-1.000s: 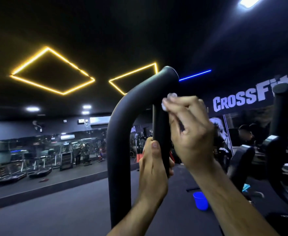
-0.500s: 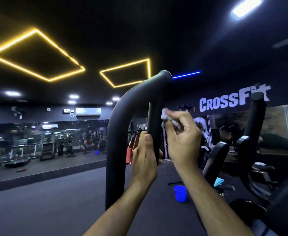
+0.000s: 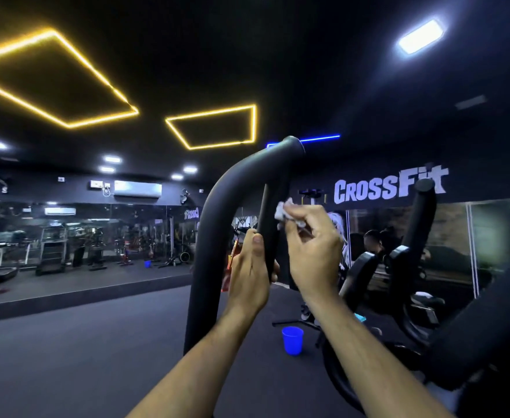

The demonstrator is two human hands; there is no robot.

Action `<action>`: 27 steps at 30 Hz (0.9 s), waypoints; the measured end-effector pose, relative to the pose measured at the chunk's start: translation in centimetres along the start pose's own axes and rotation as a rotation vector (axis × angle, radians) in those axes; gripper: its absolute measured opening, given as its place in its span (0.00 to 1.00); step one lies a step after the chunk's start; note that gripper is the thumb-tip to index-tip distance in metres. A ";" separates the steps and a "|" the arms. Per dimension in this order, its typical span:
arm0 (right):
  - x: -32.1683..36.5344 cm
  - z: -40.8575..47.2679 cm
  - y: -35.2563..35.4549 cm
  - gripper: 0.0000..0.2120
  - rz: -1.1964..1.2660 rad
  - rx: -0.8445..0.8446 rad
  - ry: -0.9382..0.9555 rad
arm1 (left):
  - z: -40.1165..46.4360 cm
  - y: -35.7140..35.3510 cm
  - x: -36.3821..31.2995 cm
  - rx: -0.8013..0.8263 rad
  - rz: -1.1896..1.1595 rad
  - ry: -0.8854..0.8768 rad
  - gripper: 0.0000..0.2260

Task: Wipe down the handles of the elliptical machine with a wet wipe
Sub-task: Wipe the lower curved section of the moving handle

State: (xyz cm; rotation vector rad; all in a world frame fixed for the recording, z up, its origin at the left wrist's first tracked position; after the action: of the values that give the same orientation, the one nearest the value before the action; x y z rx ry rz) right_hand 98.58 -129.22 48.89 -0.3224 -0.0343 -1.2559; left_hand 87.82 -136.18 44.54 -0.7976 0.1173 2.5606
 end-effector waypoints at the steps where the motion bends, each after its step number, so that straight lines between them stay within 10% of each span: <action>1: -0.1 -0.7 0.3 0.13 -0.046 0.031 0.044 | -0.1 0.0 0.1 0.003 0.006 0.006 0.19; 17: 1.4 1.2 0.4 0.06 -0.574 0.475 1.054 | 0.5 0.1 1.9 -0.020 -0.382 0.186 0.35; 27: 2.2 4.2 0.0 0.11 -0.635 0.418 0.991 | 0.6 0.3 2.5 -0.005 -0.296 0.118 0.35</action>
State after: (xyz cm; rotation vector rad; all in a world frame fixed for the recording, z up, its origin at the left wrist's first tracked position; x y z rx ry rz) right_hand 99.90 -130.15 53.37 0.7467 0.4765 -1.8733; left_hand 85.49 -135.35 43.65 -0.8955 0.0270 2.2381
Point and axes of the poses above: each hand's wrist, its own z-axis towards the middle knuckle, its own y-axis out of the back of the hand, x = y × z, the point moved 3 cm from there along z, towards the middle knuckle, and after that the axes turned 10 degrees about -z, right-handed, at the moved point
